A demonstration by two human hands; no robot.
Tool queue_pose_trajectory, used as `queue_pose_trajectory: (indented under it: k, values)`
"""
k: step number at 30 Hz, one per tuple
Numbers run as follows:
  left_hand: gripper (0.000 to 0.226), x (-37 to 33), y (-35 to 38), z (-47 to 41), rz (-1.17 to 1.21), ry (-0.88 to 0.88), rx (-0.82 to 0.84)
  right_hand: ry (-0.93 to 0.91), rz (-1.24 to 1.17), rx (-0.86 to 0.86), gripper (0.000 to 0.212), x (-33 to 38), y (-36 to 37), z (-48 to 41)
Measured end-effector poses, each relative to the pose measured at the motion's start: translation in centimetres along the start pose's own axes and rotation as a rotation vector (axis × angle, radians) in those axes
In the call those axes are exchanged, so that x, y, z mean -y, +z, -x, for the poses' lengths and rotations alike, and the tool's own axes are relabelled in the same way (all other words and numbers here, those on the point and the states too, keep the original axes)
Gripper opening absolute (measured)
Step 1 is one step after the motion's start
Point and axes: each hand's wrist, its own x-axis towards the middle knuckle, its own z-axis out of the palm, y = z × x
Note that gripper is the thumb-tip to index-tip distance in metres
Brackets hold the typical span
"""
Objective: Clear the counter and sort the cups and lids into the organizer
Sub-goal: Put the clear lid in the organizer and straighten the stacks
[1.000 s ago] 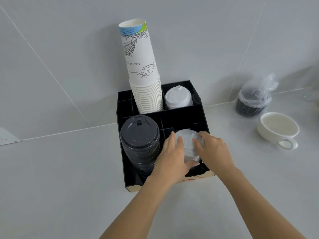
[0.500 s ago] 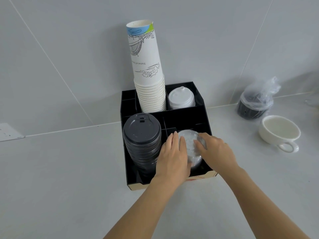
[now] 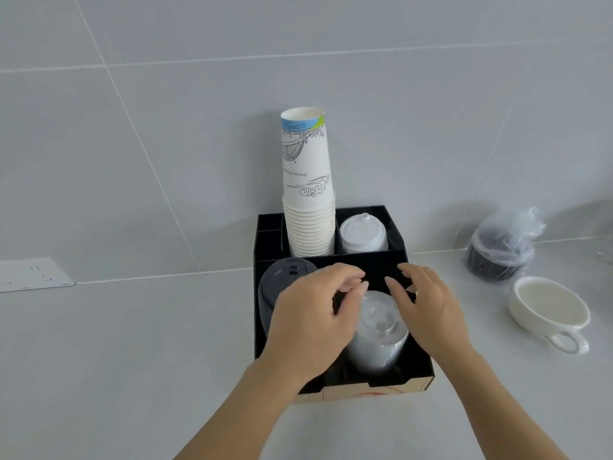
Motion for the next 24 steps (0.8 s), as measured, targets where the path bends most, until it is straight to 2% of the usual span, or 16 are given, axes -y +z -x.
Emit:
queue_pose_trajectory:
  k: [3, 6, 8, 10, 12, 15, 18, 22, 24]
  values:
    - [0.011, 0.3, -3.4, -2.8, 0.197, -0.004, -0.239, -0.01, -0.117, 0.025, 0.039, 1.3, -0.9, -2.0]
    - [0.008, 2.2, -5.6, -6.6, 0.399, -0.141, -0.388, 0.056, -0.38, 0.079, 0.038, 3.3, -1.3, -4.7]
    - [0.018, 4.1, -6.0, -9.0, 0.549, -0.333, -0.353, 0.117, -0.551, 0.137, 0.041, 4.6, -1.0, -6.5]
    - [0.038, 6.0, -5.7, -10.6, 0.694, -0.557, -0.258, 0.187, -0.717, 0.208, 0.046, 5.7, -0.4, -8.2]
    - [0.052, 7.5, -5.1, -11.4, 0.733, -0.671, -0.164, 0.24, -0.858, 0.27, 0.053, 6.6, 0.6, -9.7]
    - [0.06, 8.5, -4.1, -12.0, 0.79, -0.707, -0.07, 0.236, -0.874, 0.322, 0.06, 7.7, 2.2, -11.5]
    - [0.06, 9.0, -3.1, -12.8, 0.779, -0.705, -0.035, 0.233, -0.927, 0.336, 0.059, 8.9, 3.7, -12.5]
    - [0.048, 9.3, -1.5, -13.4, 0.76, -0.628, 0.025, 0.215, -1.003, 0.345, 0.041, 10.0, 4.9, -12.4]
    - [0.054, 9.3, -0.8, -13.9, 0.821, -0.608, 0.044, 0.209, -0.977, 0.304, 0.034, 10.3, 5.1, -11.9]
